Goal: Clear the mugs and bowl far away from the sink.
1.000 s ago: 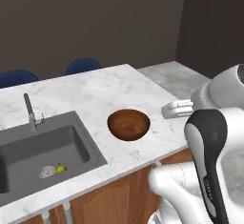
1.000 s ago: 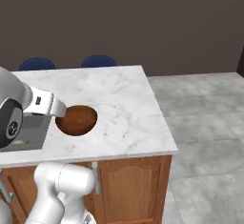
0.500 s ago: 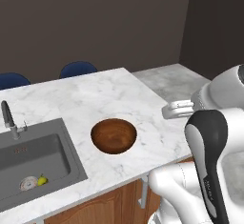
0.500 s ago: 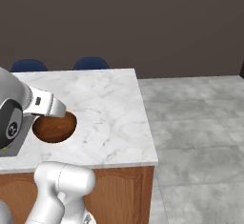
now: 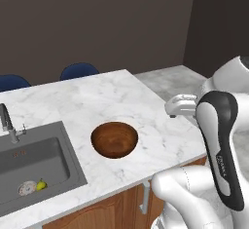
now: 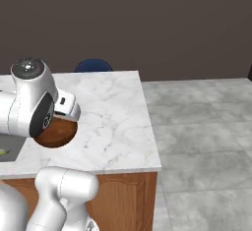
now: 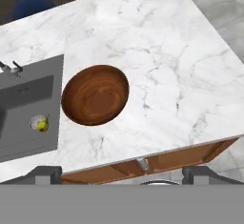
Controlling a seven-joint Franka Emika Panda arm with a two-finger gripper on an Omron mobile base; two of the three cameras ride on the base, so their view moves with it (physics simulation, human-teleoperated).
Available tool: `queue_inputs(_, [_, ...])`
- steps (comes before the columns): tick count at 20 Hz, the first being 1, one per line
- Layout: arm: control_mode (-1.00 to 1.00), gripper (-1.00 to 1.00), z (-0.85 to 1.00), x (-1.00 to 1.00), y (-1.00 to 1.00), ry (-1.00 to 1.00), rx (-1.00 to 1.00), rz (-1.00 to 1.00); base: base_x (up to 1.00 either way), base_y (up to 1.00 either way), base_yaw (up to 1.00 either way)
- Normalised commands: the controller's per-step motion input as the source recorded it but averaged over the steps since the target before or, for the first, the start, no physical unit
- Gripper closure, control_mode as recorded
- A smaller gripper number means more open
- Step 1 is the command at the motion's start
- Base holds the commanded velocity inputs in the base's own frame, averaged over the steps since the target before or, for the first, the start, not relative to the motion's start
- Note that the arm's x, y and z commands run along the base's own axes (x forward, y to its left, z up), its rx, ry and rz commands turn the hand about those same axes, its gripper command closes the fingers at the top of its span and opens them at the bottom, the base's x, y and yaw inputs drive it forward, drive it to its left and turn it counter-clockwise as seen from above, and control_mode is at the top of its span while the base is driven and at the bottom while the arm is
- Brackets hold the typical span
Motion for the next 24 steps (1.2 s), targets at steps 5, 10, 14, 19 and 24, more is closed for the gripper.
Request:
queue_inputs(5, [-1.0,-1.0,-0.28,0.37,0.0,0.15,0.06,0.0,0.0,0.0,0.0])
queue_inputs(10, [-1.0,-1.0,-0.42,0.27,0.05,0.07,0.0,0.0,0.0,0.0,0.0])
queue_inputs(14, [-1.0,-1.0,-0.45,0.22,0.17,0.03,-0.03,0.0,0.0,0.0,0.0])
queue_inputs(19, [-1.0,-1.0,-0.4,0.23,0.19,0.0,-0.01,0.0,0.0,0.0,0.0])
queue_inputs(24, [-1.0,-1.0,-0.32,0.25,0.16,0.0,0.0,0.0,0.0,0.0,0.0])
